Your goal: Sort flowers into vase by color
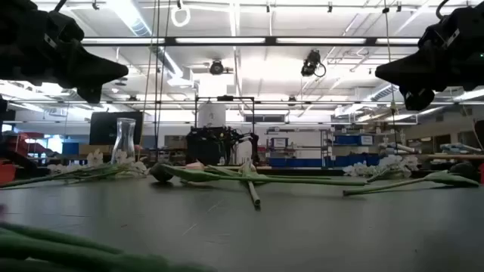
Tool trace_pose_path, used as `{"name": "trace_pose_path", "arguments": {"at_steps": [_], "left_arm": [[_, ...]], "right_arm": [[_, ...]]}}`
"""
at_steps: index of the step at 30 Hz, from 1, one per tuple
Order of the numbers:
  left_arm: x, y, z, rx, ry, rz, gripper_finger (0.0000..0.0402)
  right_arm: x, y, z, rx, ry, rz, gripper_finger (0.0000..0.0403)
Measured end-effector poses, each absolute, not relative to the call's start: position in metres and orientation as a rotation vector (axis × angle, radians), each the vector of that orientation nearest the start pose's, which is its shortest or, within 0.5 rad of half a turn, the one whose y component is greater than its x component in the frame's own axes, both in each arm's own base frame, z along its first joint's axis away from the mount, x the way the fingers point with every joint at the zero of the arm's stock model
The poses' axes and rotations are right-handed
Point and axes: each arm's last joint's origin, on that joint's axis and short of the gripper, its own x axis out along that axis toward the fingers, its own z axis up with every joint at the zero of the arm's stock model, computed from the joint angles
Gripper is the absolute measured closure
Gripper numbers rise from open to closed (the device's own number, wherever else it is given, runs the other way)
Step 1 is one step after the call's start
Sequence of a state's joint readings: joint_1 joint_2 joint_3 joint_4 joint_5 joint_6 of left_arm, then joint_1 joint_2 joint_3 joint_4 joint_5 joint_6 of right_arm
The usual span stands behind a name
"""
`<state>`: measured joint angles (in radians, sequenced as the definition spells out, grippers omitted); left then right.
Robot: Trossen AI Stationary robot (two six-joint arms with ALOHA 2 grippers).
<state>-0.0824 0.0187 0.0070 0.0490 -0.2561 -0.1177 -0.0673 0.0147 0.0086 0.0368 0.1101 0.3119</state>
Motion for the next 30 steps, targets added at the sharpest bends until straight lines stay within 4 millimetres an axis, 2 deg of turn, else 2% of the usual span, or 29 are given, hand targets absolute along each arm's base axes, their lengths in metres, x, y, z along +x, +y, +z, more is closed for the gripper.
{"name": "trace_pose_path", "arguments": {"at_steps": [30], "left_arm": [[0.0977, -0.0007, 0.1692, -0.124, -0.047, 0.171, 0.0374]], "right_arm": [[0.0974, -0.0098, 0.1688, 0.312, -0.058, -0.171, 0.0359]]}}
